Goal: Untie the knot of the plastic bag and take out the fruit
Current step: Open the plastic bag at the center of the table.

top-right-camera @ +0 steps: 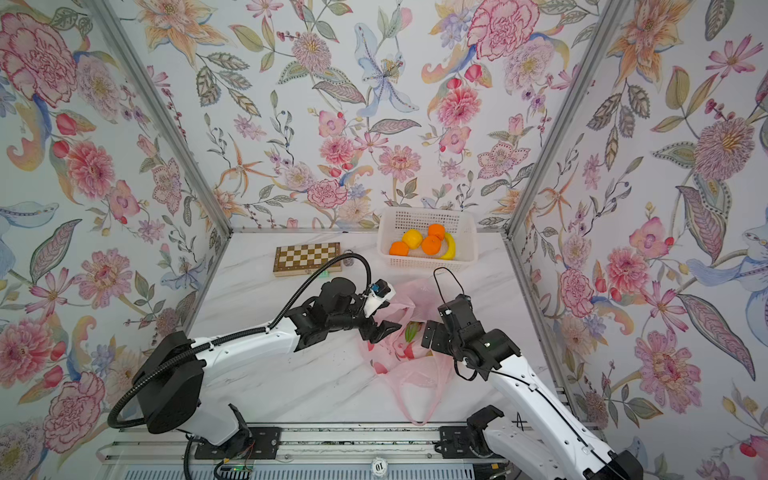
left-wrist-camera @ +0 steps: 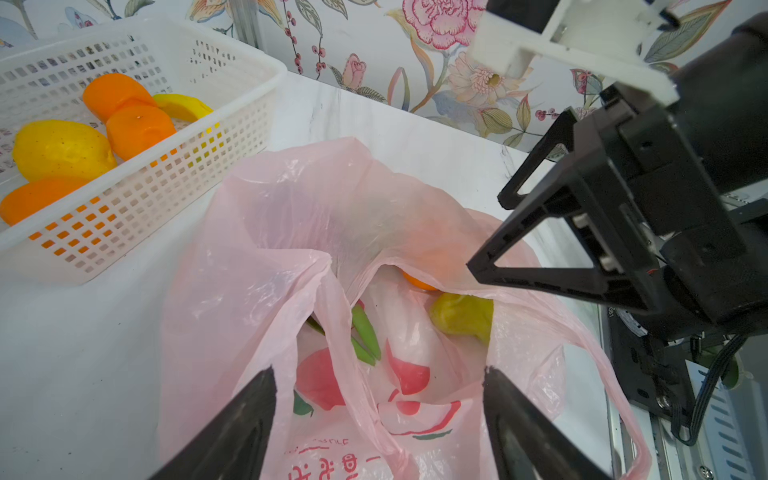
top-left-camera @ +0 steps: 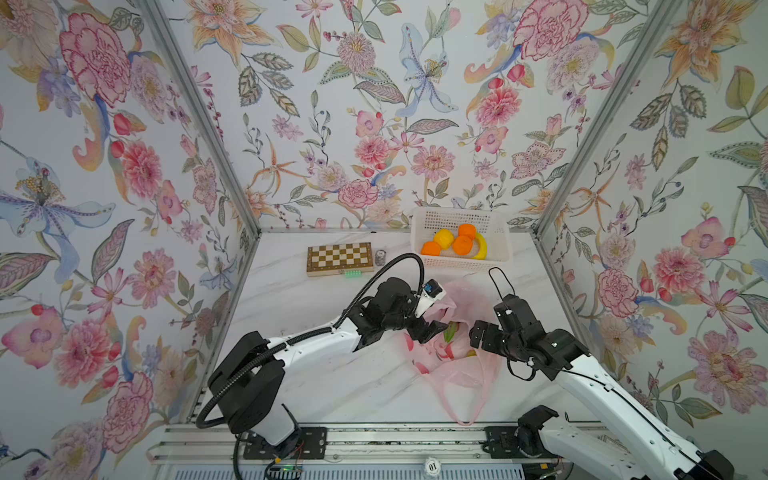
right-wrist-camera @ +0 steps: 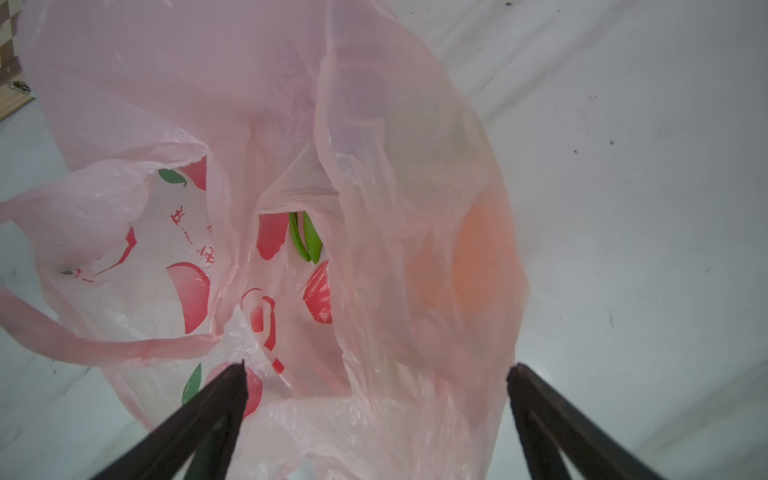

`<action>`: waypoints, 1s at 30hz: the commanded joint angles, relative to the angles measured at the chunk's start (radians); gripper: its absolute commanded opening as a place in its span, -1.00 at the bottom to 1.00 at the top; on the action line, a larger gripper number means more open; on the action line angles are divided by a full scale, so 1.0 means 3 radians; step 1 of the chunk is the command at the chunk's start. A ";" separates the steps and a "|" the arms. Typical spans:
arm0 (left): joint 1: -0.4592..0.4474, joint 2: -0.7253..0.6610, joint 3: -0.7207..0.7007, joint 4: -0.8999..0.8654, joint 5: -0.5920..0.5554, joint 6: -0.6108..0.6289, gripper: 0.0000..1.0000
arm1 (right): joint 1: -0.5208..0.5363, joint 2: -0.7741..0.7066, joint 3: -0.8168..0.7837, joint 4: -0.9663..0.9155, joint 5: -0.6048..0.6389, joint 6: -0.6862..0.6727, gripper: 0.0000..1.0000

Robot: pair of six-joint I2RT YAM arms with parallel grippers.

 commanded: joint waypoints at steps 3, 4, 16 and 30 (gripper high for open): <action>-0.0091 0.0290 0.0292 -0.0224 0.0323 0.0145 0.62 | 0.0038 0.0252 -0.0136 -0.0241 0.0139 0.0364 0.97; -0.0111 0.0331 0.0349 -0.0298 0.0332 0.0162 0.62 | 0.0039 0.0294 -0.0145 -0.0276 0.0197 0.0407 0.94; -0.0328 0.0610 0.0480 -0.0401 0.0334 0.0299 0.59 | 0.0145 0.0179 -0.0594 -0.0602 -0.0162 0.0971 0.56; -0.0443 0.0690 0.0286 0.0092 -0.0126 -0.0023 0.59 | 0.0242 -0.0586 -0.1115 0.1001 -0.0744 0.1269 -0.11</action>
